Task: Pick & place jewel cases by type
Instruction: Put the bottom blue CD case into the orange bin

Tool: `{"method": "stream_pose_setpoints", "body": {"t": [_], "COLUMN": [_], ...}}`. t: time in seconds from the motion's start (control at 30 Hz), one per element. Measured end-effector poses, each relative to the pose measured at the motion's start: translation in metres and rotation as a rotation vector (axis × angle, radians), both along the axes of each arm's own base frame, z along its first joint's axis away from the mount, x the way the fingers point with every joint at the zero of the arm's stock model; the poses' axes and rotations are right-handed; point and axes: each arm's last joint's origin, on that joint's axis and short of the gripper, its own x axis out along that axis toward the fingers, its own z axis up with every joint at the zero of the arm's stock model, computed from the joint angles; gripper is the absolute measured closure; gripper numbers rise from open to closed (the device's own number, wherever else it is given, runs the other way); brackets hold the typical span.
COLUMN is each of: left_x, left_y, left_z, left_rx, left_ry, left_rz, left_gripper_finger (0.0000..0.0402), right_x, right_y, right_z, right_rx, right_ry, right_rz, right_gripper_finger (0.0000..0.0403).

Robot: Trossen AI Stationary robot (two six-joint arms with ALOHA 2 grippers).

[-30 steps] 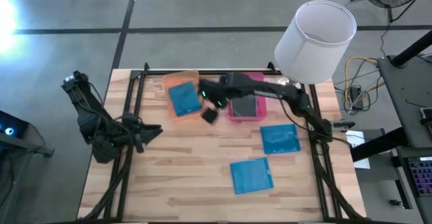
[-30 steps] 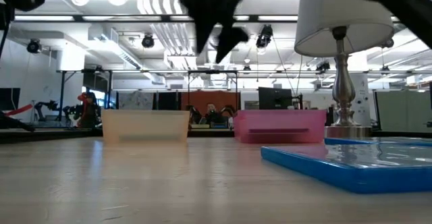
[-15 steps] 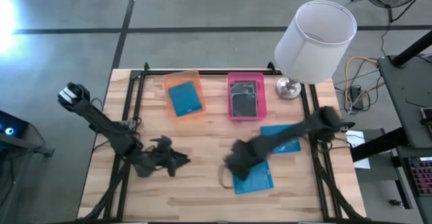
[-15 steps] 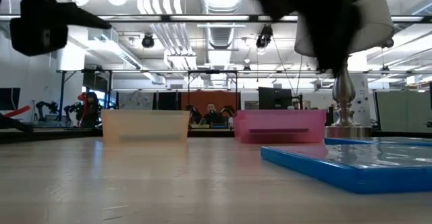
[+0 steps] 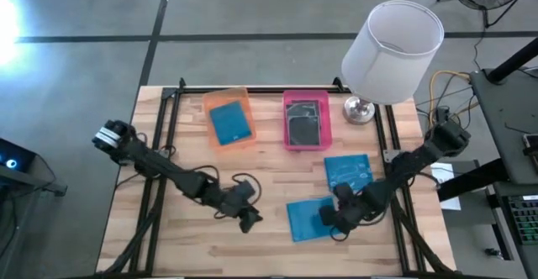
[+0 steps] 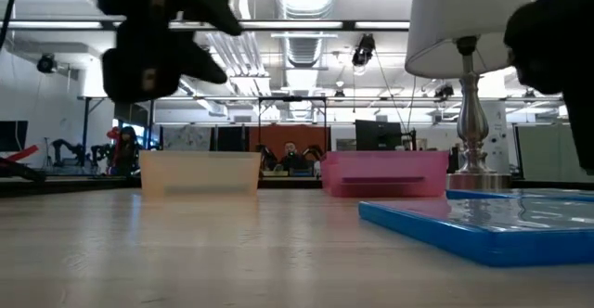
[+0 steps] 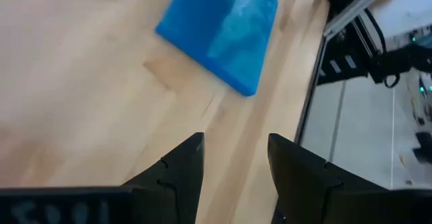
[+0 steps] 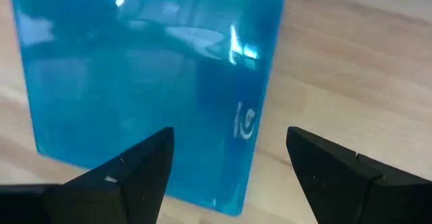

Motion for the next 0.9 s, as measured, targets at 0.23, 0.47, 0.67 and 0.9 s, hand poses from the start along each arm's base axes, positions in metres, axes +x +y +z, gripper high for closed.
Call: {"method": "stream_pose_setpoints", "body": {"t": [0.23, 0.47, 0.67, 0.9], "left_x": [0.021, 0.020, 0.000, -0.054], "left_y": [-0.011, -0.014, -0.011, -0.033], "left_z": [-0.025, -0.057, -0.061, -0.036], "left_rx": [0.030, -0.012, -0.021, -0.120], "left_ry": [0.090, 0.207, 0.280, 0.257], "left_rz": [-0.058, 0.006, 0.049, 0.271], "left_gripper_finger": [0.0255, 0.0255, 0.0255, 0.0255], "right_x": [-0.001, 0.042, 0.094, 0.100], "right_y": [0.012, 0.026, 0.020, 0.015], "right_z": [-0.030, -0.038, -0.040, -0.014], "right_rx": [0.096, 0.243, 0.264, 0.124], "right_ry": [-0.128, -0.361, -0.503, -0.441], "right_rz": [0.008, 0.031, 0.111, 0.324], "right_gripper_finger": [0.0122, 0.0122, 0.0122, 0.0122]}}
